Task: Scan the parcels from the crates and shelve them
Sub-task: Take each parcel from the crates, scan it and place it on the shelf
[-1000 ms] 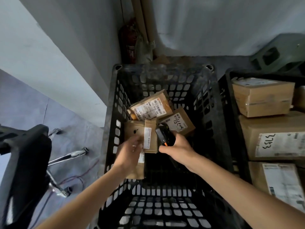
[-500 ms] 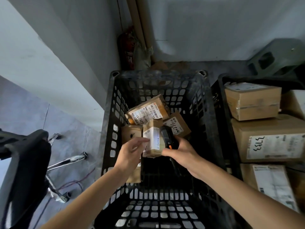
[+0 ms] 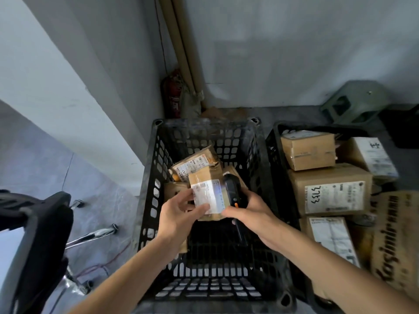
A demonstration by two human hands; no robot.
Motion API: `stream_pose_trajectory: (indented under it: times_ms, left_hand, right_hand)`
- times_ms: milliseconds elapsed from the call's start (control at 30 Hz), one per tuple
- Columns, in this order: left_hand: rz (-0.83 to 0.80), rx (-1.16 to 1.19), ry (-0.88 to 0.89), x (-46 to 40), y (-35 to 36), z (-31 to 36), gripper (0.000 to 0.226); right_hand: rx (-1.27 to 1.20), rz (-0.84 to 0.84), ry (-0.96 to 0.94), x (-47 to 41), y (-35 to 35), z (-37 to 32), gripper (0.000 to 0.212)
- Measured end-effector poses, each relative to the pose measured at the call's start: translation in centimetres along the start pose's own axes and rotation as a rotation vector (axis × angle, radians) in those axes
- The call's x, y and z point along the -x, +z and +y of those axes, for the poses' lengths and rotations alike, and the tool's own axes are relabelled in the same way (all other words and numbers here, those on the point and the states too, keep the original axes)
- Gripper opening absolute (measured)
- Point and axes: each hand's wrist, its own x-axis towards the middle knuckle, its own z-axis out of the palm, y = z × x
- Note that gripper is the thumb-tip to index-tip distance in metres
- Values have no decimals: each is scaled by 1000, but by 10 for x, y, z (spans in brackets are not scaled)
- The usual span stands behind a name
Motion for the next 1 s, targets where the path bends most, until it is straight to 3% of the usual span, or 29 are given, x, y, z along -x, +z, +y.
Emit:
stream_pose_trajectory:
  times_ms: [233, 433, 567, 767, 867, 1000]
  left_hand:
    - [25, 87, 58, 30, -13, 15, 46]
    - [-65, 152, 134, 57, -24, 30, 46]
    - [-161, 149, 154, 80, -35, 38, 45]
    - [-182, 131, 218, 123, -42, 53, 28]
    - [-181, 172, 206, 142, -38, 56, 23]
    - [-245, 230, 109, 171, -27, 56, 30]
  right_hand:
    - [-28, 86, -46, 44, -1, -18, 37]
    - [-100, 165, -63, 88, 7, -21, 29]
    - [-229, 245, -34, 122, 22, -19, 27]
    - [-458, 376, -58, 172, 50, -16, 30]
    - [-523, 414, -76, 195, 52, -12, 37]
    - [-586, 467, -68, 221, 49, 0, 29]
